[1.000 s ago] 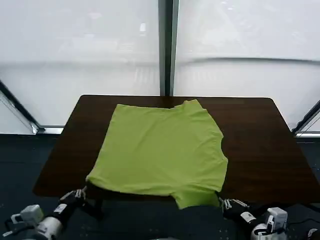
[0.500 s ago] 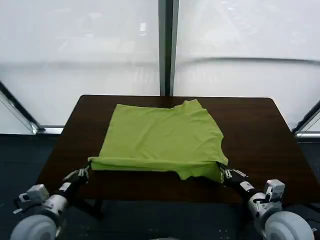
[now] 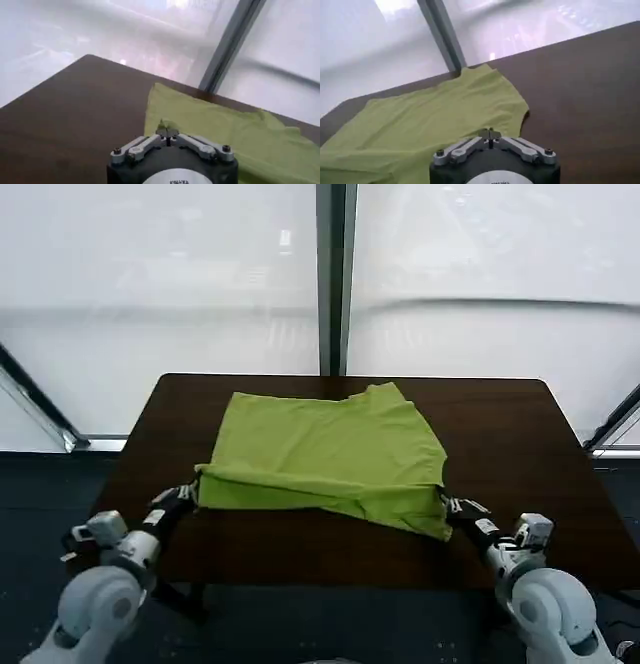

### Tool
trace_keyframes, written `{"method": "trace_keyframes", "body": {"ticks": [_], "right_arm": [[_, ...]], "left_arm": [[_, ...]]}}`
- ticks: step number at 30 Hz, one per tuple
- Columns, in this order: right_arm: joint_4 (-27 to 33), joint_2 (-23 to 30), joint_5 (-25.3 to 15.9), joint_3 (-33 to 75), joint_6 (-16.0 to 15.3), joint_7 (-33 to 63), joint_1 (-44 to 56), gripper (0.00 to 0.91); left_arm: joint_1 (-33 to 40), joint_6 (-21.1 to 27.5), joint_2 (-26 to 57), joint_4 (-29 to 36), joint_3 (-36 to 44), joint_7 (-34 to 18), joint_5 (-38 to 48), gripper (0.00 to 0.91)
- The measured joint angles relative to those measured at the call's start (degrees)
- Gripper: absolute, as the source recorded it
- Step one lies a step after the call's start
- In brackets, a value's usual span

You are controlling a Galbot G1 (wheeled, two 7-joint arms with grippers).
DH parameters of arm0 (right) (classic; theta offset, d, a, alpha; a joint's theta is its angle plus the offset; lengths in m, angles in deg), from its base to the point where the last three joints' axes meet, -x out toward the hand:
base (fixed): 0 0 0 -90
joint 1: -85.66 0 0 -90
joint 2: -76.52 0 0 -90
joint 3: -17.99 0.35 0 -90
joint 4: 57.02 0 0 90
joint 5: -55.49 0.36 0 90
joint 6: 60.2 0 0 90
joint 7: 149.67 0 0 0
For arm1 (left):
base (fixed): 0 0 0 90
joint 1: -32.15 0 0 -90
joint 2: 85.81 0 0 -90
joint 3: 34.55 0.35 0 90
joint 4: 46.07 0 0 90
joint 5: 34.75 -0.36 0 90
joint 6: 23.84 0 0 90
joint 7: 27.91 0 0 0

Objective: Fold and organize the clothes.

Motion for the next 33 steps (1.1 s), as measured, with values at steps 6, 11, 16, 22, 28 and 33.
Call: {"method": "trace_keyframes", "body": {"ticks": [6,11,16,22,28,33], "right_arm": [[0.8,0.3,-0.6,-0.4,0.3,-0.1,-0.7,0.000],[1.3,0.4,-0.7,-0.3,0.4,-0.1,-1.2,0.000],[1.5,0.7,-0.7,-0.5,0.4,-0.1,-1.3,0.000],[0.5,0.5,-2.4,0.4,0.8,-1.2,-0.1,0.000],[-2.0,-1.1,-6.5,2.4,0.3,-2.6,3.2,0.878],[-5.3,-3.1,-7.6,4.8,-2.0,-2.6,8.4,0.878]], "left_arm": [[2.7,0.0,0.9,-1.4,1.3,-0.1,-0.2,0.000],[4.6,0.0,1.4,-2.4,1.6,-0.1,0.0,0.000],[5.3,-0.2,1.9,-3.1,1.3,-0.2,0.0,0.000],[5.8,0.2,1.7,-3.5,1.7,-0.6,-0.1,0.000],[5.1,0.2,1.7,-2.8,1.1,-0.7,0.0,0.878],[3.6,1.6,1.8,-1.8,0.1,-2.2,0.0,0.878]]}}
